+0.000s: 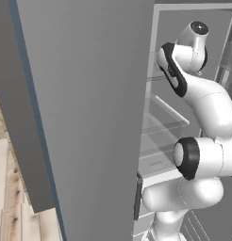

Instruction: Pick the mango and orange from the fridge and place them inside the tupperware on the counter.

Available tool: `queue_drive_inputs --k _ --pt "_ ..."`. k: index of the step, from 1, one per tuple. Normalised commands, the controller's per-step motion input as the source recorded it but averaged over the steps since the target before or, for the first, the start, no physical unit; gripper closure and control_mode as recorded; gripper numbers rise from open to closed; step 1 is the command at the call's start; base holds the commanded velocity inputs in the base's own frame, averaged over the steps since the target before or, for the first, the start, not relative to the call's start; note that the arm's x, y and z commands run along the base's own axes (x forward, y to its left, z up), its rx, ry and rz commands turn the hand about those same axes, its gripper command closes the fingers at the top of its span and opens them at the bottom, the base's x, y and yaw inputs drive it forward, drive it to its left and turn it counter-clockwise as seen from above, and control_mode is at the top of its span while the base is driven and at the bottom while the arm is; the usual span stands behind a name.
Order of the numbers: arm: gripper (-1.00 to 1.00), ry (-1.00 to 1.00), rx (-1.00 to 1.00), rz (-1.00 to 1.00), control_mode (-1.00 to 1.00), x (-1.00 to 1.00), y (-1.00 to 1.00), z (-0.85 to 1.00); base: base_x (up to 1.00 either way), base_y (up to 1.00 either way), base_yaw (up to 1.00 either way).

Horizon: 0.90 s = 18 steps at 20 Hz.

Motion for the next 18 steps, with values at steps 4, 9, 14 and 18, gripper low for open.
queue_drive_inputs --k 4,9,14,18 --pt "-1.00 0.04 0.00 0.04 -1.00 0.24 -0.01 -0.09 0.00 0.00 0.00" --pt "-1.00 0.00 0.00 0.05 -1.00 0.26 -0.07 -0.05 0.00 0.00 0.00" --pt "1.00 0.00 0.00 0.04 -1.00 0.21 -0.07 -0.06 0.00 0.00 0.00" --pt "1.00 0.00 0.00 0.01 -1.00 0.15 -0.02 -0.15 0.00 0.00 0.00"
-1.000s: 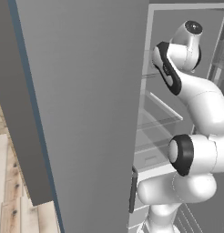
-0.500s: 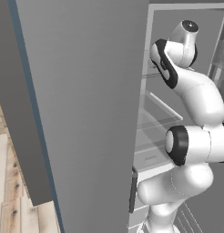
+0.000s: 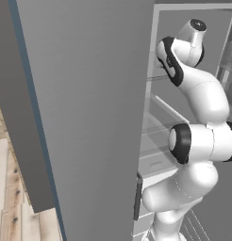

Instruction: Pick the mango and orange from the fridge and place them inside the tupperware on the counter.

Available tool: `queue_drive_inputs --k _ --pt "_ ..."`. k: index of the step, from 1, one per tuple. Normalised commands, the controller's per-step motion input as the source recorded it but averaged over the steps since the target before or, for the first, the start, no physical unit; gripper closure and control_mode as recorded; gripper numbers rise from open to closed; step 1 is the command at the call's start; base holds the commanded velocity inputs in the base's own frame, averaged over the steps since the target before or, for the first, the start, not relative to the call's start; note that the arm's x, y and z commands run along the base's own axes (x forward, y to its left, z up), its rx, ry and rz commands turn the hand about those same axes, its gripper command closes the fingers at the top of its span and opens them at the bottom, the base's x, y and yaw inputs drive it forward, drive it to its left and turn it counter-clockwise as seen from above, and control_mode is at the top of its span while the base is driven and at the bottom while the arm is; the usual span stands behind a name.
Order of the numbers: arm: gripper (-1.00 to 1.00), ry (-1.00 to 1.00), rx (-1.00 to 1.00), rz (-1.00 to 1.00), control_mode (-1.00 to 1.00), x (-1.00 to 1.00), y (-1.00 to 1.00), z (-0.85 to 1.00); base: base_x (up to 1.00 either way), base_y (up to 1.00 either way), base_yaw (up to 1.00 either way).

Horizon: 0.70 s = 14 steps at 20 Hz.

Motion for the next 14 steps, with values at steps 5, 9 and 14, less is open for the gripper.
queue_drive_inputs --k 5,9,14 --pt "1.00 0.00 -0.02 0.02 -1.00 0.00 0.00 -0.21 0.00 0.00 0.00" --pt "1.00 0.00 -0.22 0.00 -1.00 -0.23 0.08 -0.23 0.00 0.00 0.00" --pt "1.00 -0.01 -0.05 -0.03 -1.00 -0.48 0.07 -0.10 0.00 0.00 0.00"
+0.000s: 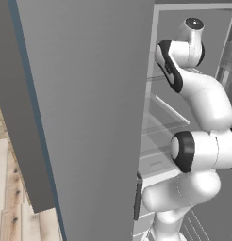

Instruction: Pick the mango and orange from the fridge and place them inside the tupperware on the counter.

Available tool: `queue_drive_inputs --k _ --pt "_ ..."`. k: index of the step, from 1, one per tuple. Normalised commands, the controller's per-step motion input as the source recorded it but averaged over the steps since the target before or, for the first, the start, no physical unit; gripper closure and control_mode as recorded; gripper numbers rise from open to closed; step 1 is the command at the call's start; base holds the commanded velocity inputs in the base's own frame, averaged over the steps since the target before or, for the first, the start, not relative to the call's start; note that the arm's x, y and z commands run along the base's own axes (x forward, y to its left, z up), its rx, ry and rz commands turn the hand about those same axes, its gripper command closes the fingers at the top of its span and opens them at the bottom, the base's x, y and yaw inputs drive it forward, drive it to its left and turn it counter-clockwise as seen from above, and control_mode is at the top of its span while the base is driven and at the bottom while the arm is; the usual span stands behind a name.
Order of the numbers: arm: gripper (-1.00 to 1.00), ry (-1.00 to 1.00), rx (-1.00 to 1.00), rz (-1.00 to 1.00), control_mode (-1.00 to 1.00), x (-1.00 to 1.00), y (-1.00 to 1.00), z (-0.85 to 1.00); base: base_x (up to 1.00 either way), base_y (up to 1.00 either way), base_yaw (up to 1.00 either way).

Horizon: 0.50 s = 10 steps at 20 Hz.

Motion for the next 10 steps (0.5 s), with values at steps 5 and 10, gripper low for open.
queue_drive_inputs --k 5,10 --pt "1.00 -0.01 0.00 -0.08 -1.00 -0.86 0.02 0.28 0.00 0.00 0.00" --pt "1.00 0.00 0.00 -0.01 -1.00 -0.89 0.07 0.35 0.00 0.00 0.00"
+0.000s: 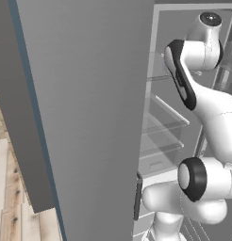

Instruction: Pick the mango and orange from the fridge and place them inside the tupperware on the counter.

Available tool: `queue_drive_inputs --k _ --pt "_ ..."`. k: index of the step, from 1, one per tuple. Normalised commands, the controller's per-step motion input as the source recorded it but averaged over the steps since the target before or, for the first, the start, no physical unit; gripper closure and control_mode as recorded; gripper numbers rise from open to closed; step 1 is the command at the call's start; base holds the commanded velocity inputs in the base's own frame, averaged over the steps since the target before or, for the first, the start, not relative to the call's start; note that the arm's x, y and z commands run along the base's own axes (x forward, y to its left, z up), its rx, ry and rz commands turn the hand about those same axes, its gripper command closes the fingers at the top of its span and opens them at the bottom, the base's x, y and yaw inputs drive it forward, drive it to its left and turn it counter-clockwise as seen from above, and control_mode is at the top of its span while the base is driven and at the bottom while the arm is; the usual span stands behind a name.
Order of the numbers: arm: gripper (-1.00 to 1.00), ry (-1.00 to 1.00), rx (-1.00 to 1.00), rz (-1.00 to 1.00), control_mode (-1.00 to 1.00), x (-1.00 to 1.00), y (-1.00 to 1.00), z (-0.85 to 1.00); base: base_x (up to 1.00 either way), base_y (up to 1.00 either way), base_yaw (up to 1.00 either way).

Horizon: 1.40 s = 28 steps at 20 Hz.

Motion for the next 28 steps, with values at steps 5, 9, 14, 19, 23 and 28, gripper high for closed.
queue_drive_inputs --k 5,9,14,19,23,28 --pt "1.00 0.00 0.00 -0.02 -1.00 -0.95 0.19 0.03 0.00 0.00 0.00" --pt "1.00 0.00 0.00 0.00 -1.00 -1.00 0.29 0.01 0.00 0.00 0.00" --pt "1.00 0.00 0.00 0.00 -1.00 -0.98 0.37 0.00 0.00 0.00 0.00" --pt "1.00 0.00 0.00 0.00 -1.00 -0.87 0.50 0.00 0.00 0.00 0.00" --pt "1.00 0.01 0.00 0.00 -1.00 -0.69 0.47 -0.07 0.00 0.00 0.00" --pt "1.00 0.00 0.00 0.00 -1.00 -0.76 0.32 -0.12 0.00 0.00 0.00"
